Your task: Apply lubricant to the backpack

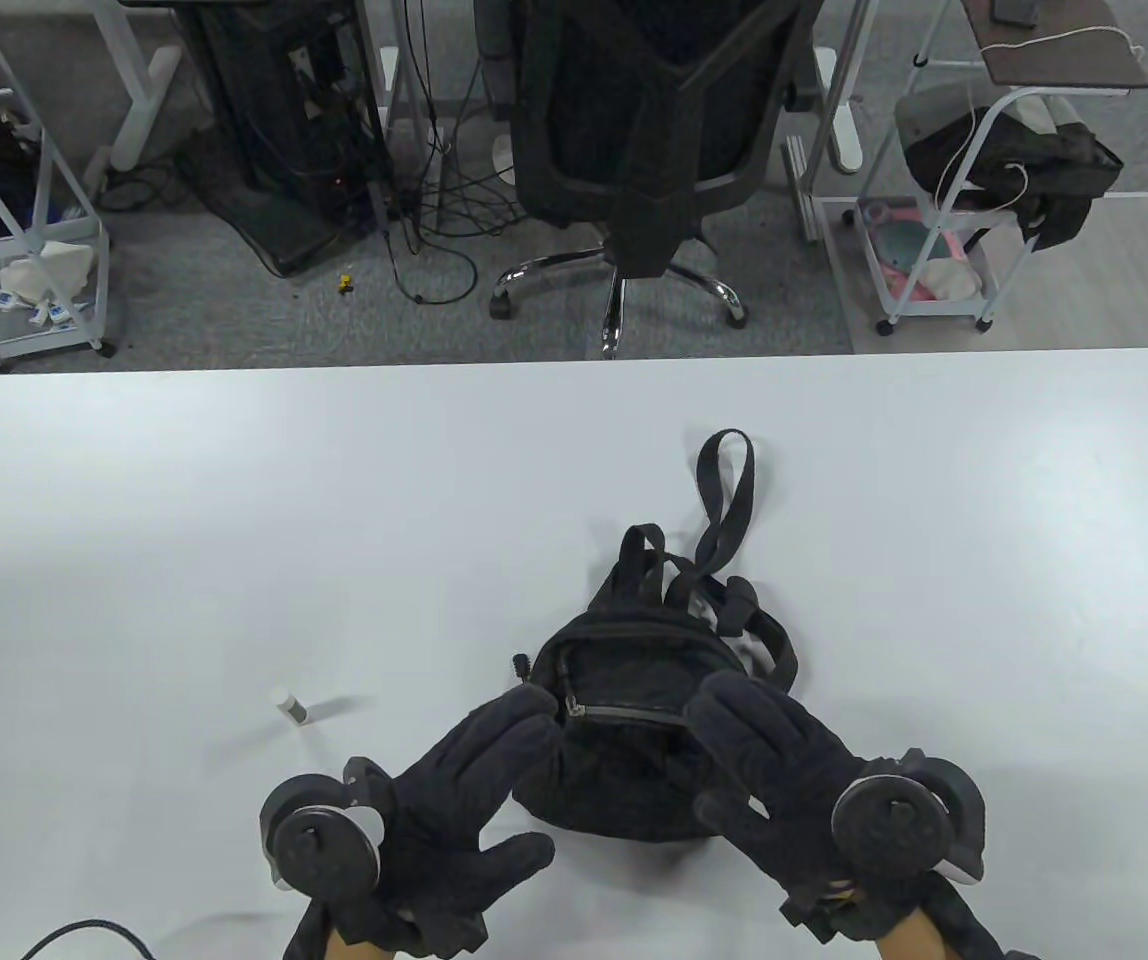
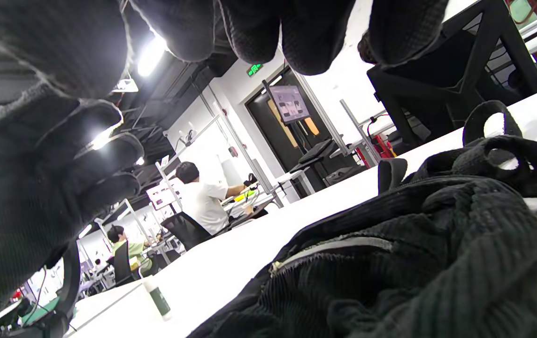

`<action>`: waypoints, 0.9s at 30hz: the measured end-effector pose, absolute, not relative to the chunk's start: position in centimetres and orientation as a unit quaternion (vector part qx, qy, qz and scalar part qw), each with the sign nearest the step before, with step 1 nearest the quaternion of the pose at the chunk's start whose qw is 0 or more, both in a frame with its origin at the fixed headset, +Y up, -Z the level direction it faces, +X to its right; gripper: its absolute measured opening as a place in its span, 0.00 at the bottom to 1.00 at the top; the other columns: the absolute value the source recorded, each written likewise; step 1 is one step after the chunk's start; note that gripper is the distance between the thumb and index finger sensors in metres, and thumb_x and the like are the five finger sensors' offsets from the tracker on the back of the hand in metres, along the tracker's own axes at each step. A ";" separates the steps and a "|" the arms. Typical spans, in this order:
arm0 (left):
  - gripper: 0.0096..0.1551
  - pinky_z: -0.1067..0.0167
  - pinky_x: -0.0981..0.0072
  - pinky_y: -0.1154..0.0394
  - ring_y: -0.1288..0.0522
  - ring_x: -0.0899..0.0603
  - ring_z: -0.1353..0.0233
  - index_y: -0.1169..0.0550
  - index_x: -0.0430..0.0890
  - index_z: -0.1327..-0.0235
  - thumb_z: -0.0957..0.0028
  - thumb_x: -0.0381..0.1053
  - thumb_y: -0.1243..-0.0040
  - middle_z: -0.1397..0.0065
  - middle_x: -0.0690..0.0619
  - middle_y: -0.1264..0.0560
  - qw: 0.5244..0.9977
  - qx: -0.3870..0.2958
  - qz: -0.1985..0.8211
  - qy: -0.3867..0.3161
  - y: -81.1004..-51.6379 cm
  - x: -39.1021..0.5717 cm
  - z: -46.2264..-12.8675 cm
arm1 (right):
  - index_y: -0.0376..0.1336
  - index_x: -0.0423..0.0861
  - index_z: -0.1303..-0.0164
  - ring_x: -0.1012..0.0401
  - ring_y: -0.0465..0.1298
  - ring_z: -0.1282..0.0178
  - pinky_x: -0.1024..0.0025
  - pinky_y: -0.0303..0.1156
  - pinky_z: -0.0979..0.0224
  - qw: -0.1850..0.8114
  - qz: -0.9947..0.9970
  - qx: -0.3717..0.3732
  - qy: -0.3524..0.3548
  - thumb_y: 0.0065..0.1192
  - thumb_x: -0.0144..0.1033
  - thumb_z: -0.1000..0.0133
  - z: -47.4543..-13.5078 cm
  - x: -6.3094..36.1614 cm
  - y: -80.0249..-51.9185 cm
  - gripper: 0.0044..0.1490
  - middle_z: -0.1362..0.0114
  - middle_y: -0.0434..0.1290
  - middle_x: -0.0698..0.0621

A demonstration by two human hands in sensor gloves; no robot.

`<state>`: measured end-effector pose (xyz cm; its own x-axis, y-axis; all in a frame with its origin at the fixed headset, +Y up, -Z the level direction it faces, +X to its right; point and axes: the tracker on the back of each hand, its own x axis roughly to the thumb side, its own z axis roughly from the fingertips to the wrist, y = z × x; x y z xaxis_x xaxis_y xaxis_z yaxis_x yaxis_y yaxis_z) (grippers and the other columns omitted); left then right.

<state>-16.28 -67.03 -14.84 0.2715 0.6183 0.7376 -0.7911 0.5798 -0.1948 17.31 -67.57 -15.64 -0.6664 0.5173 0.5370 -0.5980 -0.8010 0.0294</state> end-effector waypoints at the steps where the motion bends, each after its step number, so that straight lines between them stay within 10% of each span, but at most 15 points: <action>1: 0.50 0.27 0.30 0.36 0.33 0.28 0.20 0.36 0.49 0.18 0.51 0.71 0.39 0.14 0.42 0.42 0.789 0.108 0.447 -0.407 -67.0 -16.3 -14.8 | 0.53 0.64 0.20 0.46 0.63 0.14 0.37 0.62 0.22 0.303 0.911 0.271 -0.073 0.65 0.64 0.47 -15.7 17.2 -67.6 0.46 0.14 0.54 0.52; 13: 0.49 0.27 0.30 0.36 0.33 0.27 0.20 0.35 0.48 0.19 0.50 0.70 0.39 0.15 0.41 0.41 0.797 0.093 0.443 -0.399 -67.1 -16.3 -15.0 | 0.47 0.61 0.18 0.45 0.62 0.13 0.37 0.61 0.21 0.314 0.908 0.270 -0.070 0.64 0.65 0.47 -15.7 17.2 -67.7 0.50 0.13 0.52 0.51; 27: 0.45 0.30 0.24 0.38 0.33 0.23 0.22 0.27 0.46 0.22 0.48 0.70 0.41 0.16 0.37 0.37 0.920 0.121 0.318 -0.194 -65.8 -23.9 -16.5 | 0.47 0.61 0.18 0.45 0.62 0.13 0.37 0.62 0.22 0.315 0.902 0.287 -0.069 0.63 0.68 0.48 -15.4 17.1 -67.7 0.51 0.13 0.53 0.51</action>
<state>-23.94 -65.81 -16.50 0.7223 0.5381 0.4344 -0.6318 0.7689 0.0982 17.09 -67.69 -15.41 -0.6364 0.5285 0.5619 -0.6079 -0.7920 0.0565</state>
